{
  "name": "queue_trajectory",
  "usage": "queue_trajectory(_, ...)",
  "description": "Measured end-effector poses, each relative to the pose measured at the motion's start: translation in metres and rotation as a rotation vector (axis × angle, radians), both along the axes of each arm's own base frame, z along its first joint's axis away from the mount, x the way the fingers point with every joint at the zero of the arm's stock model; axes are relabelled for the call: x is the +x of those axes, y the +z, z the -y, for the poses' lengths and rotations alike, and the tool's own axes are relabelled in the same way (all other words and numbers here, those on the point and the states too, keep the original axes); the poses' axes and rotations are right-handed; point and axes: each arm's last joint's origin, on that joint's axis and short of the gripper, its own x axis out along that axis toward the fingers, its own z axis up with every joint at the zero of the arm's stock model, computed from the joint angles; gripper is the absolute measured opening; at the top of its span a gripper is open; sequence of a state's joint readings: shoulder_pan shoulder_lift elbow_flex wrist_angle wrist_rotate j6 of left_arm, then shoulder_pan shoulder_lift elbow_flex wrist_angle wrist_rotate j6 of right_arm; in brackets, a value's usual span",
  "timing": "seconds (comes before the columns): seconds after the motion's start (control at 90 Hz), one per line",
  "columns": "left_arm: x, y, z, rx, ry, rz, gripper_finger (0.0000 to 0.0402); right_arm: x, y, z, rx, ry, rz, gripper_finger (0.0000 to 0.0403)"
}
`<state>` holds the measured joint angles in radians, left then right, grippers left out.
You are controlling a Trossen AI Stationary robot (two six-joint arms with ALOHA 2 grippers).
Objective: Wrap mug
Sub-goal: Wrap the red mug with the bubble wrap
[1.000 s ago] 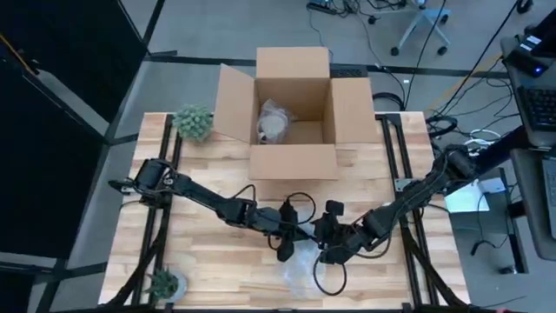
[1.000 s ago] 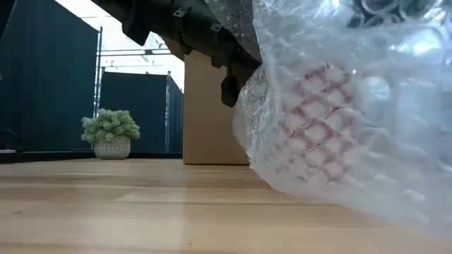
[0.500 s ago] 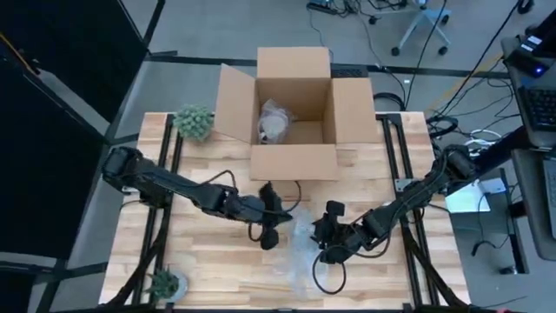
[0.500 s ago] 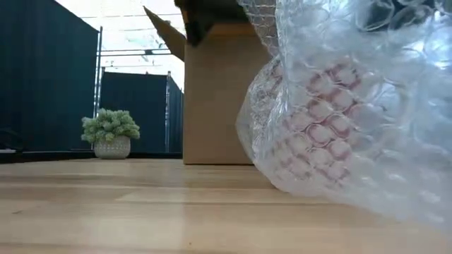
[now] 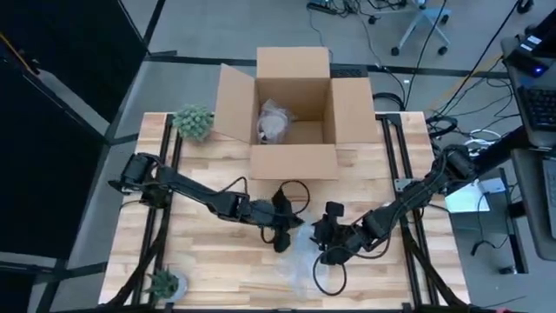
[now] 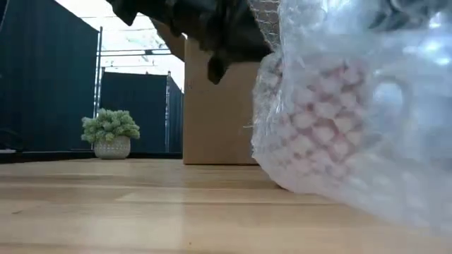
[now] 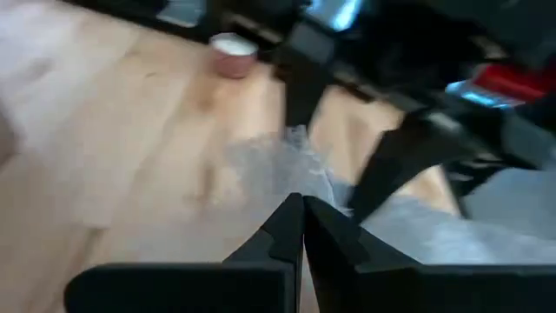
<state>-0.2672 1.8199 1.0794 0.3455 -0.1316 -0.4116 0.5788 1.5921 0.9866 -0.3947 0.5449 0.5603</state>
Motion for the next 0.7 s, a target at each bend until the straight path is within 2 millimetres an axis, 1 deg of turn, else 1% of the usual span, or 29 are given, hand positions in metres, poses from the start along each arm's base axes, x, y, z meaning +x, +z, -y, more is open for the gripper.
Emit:
queue_trajectory(0.111, 0.0, -0.005, 0.007, -0.019, -0.026, -0.014, 0.0001, 0.001, 0.0, 0.001, -0.001, -0.007, 0.002, 0.0185)
queue_trajectory(0.211, 0.002, -0.015, 0.014, -0.017, -0.049, -0.033, 0.0001, 0.001, 0.0, 0.002, 0.0, -0.012, 0.003, 0.0185)
queue_trajectory(0.289, 0.005, -0.029, 0.015, -0.003, -0.054, -0.06, 0.0001, 0.002, 0.0, 0.003, 0.001, -0.015, 0.005, 0.0185)
queue_trajectory(0.444, 0.01, -0.04, 0.017, -0.016, -0.073, -0.073, 0.0001, 0.0, 0.004, 0.003, -0.001, -0.009, -0.004, 0.0185)
queue_trajectory(0.511, 0.01, -0.041, 0.017, -0.02, -0.071, -0.074, 0.0001, 0.0, 0.011, 0.003, 0.002, -0.007, -0.008, 0.0185)
queue_trajectory(0.7, 0.011, -0.04, 0.017, -0.023, -0.072, -0.055, 0.0001, 0.005, 0.046, 0.002, 0.011, -0.003, -0.022, 0.0185)
